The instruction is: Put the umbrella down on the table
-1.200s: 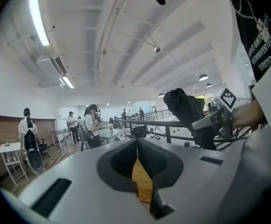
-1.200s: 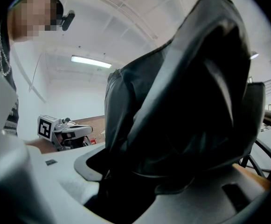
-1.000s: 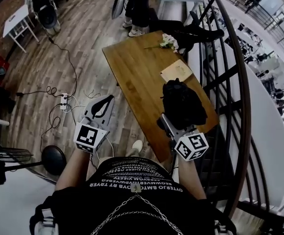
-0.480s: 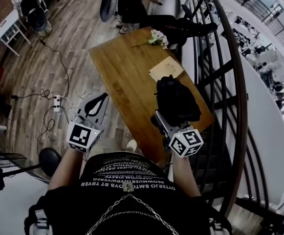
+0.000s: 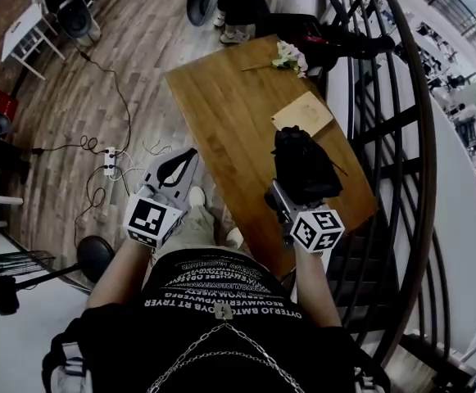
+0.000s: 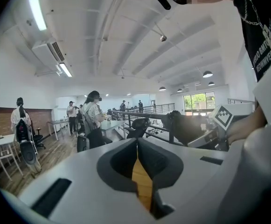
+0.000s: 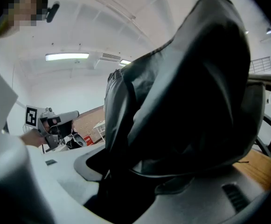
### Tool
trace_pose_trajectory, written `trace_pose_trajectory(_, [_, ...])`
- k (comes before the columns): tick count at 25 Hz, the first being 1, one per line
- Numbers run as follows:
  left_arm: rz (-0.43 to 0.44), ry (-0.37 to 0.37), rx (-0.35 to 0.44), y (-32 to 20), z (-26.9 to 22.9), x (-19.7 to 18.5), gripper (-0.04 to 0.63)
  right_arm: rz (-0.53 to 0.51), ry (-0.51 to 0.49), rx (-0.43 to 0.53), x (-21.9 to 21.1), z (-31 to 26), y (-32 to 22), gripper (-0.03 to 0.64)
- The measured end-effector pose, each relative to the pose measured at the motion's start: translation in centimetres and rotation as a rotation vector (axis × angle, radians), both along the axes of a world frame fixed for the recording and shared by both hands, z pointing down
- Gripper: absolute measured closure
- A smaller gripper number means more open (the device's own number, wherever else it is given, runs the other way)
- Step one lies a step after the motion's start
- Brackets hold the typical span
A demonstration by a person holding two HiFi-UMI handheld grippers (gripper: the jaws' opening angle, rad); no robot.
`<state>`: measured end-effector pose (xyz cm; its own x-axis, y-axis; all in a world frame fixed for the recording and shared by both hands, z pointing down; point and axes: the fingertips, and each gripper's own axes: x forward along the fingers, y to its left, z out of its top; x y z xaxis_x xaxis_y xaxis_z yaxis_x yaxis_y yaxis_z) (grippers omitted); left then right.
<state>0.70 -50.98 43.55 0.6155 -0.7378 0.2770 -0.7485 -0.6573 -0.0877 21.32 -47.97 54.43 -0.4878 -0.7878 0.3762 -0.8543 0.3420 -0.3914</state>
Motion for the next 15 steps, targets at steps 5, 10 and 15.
trace_pose_trajectory(5, [0.021, 0.006, -0.016, -3.6, 0.7, -1.0, 0.566, 0.015, -0.006, -0.093, -1.6, 4.1, -2.8, 0.333])
trace_pose_trajectory(10, [0.036, 0.011, -0.028, -7.6, 1.3, -2.0, 0.566, 0.017, -0.006, -0.177, -2.6, 7.6, -5.3, 0.333])
trace_pose_trajectory(15, [0.060, 0.020, -0.042, -11.1, 1.8, -2.6, 0.566, 0.062, 0.009, -0.249, -2.7, 10.8, -7.4, 0.333])
